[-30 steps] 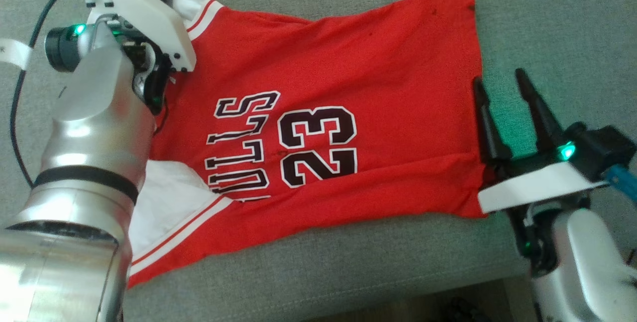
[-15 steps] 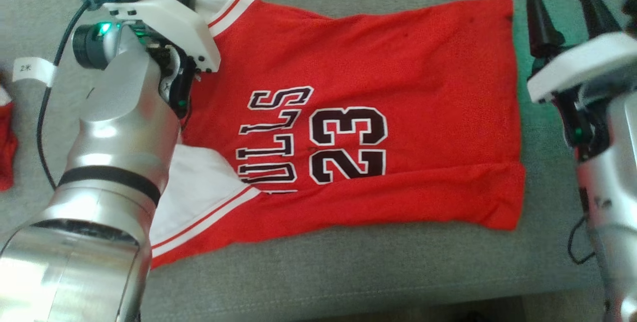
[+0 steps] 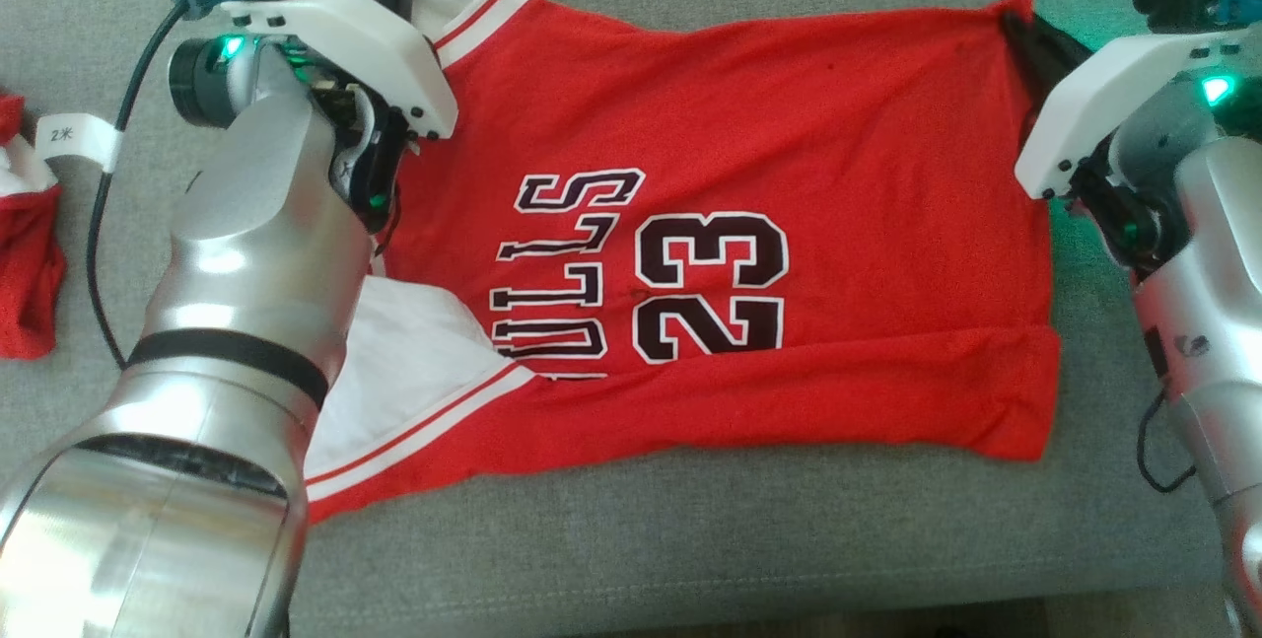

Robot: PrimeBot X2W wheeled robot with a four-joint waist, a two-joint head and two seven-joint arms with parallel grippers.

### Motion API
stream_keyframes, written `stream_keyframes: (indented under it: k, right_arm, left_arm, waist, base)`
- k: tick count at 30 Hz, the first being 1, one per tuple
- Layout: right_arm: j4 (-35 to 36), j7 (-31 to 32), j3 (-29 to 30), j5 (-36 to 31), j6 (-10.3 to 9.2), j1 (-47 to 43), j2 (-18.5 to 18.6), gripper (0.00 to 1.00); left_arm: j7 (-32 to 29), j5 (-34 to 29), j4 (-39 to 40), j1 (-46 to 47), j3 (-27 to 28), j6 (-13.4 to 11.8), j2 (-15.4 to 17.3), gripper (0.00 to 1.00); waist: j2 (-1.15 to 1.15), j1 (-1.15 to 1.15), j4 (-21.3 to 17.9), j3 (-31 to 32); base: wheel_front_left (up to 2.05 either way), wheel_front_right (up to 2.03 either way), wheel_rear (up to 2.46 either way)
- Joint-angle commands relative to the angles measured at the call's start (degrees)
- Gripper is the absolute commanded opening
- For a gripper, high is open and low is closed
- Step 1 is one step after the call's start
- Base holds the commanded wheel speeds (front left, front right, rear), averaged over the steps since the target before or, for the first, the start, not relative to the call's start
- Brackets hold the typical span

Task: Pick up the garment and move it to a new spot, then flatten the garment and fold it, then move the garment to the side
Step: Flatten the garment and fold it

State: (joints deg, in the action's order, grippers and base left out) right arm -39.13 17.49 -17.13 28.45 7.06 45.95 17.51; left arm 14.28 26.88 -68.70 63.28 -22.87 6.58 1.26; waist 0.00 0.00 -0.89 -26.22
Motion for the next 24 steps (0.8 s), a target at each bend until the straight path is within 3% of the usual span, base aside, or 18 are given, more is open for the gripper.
stream_keyframes:
  k: [1, 7, 12, 24]
  right_arm:
    - [1.3, -2.1, -1.2, 1.0, 0.43, 0.3, 0.8, 0.0]
    - [2.7, -8.3, -0.7, 2.5, 0.43, 0.6, 1.6, 0.0]
    - [5.8, -11.0, -0.4, 4.0, 0.43, -1.9, 2.9, 0.0]
    - [16.0, -12.1, 0.7, 7.4, 0.43, -13.7, 4.7, 0.0]
  left_arm:
    - [0.7, 0.9, 2.1, 0.4, 0.2, -0.2, 1.6, 0.0]
    - [0.7, 1.4, 6.6, 0.1, 1.6, -1.9, 1.7, 0.0]
    - [0.7, 0.8, 16.1, -4.9, 5.7, -2.7, 2.6, 0.0]
    - [0.7, 0.0, 41.0, -26.0, 14.5, -2.3, 2.1, 0.0]
  waist:
    - [0.0, 0.0, 0.0, 0.0]
    - [0.0, 0.0, 0.4, -0.1]
    - [0.0, 0.0, 0.8, 0.1]
    - [0.0, 0.0, 1.3, 3.1]
  base:
    - [0.0, 0.0, 0.0]
    - [0.0, 0.0, 0.0]
    - [0.0, 0.0, 0.0]
    - [0.0, 0.0, 0.0]
